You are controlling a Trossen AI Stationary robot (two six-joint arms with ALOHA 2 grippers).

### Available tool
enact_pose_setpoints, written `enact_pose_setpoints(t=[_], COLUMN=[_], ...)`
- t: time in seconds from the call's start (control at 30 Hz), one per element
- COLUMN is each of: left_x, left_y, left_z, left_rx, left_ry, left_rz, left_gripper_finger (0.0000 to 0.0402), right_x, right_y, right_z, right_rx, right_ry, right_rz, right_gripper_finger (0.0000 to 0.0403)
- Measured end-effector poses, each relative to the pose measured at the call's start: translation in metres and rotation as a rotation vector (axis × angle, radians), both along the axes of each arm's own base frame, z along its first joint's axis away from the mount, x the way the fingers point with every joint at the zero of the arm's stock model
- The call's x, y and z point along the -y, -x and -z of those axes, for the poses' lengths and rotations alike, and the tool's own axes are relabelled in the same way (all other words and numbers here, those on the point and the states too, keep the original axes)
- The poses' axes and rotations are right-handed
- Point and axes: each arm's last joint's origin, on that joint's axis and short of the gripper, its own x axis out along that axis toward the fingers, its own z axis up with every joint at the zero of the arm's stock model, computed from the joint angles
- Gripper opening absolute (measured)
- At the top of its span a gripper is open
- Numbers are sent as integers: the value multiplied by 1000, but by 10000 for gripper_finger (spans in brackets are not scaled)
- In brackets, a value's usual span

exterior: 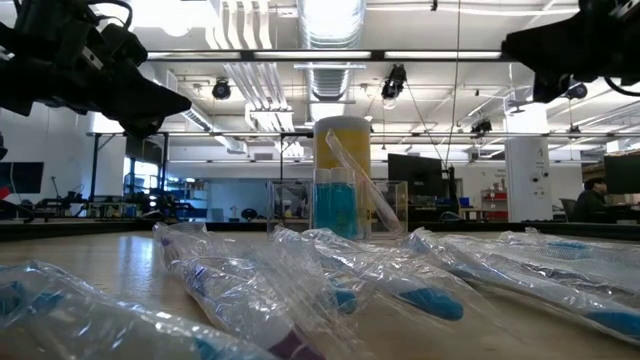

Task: Pick & Place toothbrushing station
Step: Put the blue toothbrush into the transparent organizer

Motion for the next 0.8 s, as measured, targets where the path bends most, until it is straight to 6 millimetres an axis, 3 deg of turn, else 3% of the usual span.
enact_pose_setpoints(t=[0.57, 0.8], left_x=[0, 0], left_y=[0, 0], left_z=[0, 0], left_rx=[0, 0], left_ry=[28, 29], left_rz=[-3, -3], left_gripper_finger=[30, 30], right_x=[0, 0], right_y=[1, -3], right_z=[2, -12], right_rx=[4, -30], right_ry=[-3, -201], right_rz=[1, 9], right_gripper_finger=[9, 8])
